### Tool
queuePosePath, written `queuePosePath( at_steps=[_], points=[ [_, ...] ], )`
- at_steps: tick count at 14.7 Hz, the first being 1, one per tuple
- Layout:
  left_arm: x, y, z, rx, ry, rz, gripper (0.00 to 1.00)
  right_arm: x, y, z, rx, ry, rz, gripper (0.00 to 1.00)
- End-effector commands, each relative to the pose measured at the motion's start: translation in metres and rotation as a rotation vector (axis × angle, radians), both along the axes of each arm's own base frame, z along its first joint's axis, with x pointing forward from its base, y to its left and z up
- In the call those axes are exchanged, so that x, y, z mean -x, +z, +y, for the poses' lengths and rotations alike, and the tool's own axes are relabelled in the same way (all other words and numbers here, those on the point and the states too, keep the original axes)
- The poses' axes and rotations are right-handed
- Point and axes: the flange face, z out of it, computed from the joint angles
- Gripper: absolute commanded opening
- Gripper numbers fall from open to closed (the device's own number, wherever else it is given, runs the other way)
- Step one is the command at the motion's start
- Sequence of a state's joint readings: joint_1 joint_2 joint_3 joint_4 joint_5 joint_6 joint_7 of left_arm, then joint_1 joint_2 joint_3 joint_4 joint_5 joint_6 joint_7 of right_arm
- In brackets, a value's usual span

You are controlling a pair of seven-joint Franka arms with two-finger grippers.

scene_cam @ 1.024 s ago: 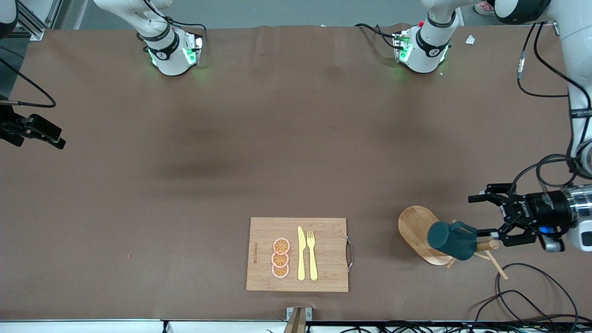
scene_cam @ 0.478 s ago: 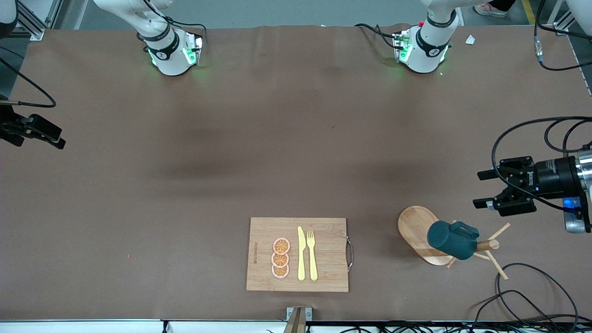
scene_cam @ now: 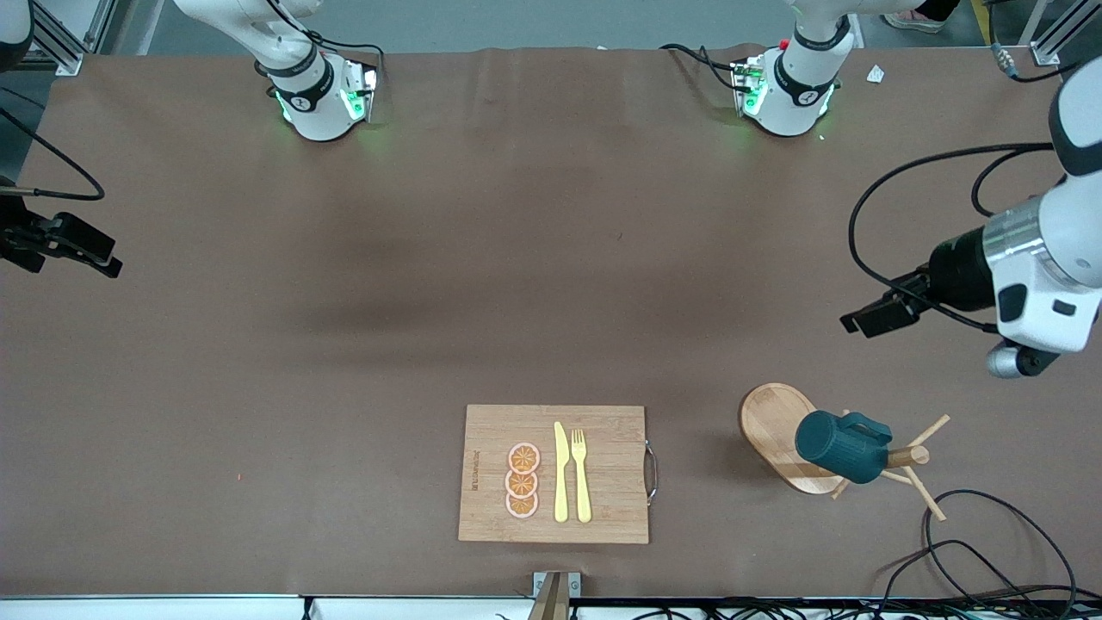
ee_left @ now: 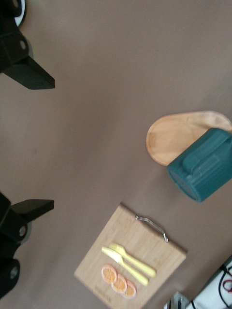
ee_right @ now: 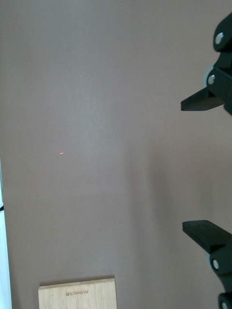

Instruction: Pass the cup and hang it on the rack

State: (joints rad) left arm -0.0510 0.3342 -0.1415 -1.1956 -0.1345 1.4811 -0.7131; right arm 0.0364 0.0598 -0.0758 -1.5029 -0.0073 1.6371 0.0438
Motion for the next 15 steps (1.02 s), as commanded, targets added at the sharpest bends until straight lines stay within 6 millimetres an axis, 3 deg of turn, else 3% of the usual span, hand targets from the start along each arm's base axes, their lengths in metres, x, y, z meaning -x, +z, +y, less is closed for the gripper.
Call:
queuePosePath(
  at_steps=[1,5,11,15],
  points=[
    [0.034,0.030,-0.018,-0.123,-0.131,-0.033,1.00,0.008,0.006,0.000,0.020,0.009,-0.004,1.00],
    [0.052,0.058,-0.025,-0.143,-0.167,-0.082,1.00,0.008,0.006,0.000,0.020,0.009,-0.004,1.00],
    [0.100,0.071,0.017,-0.173,-0.333,-0.135,1.00,0.008,0.006,0.000,0.020,0.008,-0.003,1.00],
    [0.130,0.072,0.033,-0.191,-0.464,-0.129,1.00,0.010,0.008,0.001,0.020,0.011,-0.007,1.00]
  ],
)
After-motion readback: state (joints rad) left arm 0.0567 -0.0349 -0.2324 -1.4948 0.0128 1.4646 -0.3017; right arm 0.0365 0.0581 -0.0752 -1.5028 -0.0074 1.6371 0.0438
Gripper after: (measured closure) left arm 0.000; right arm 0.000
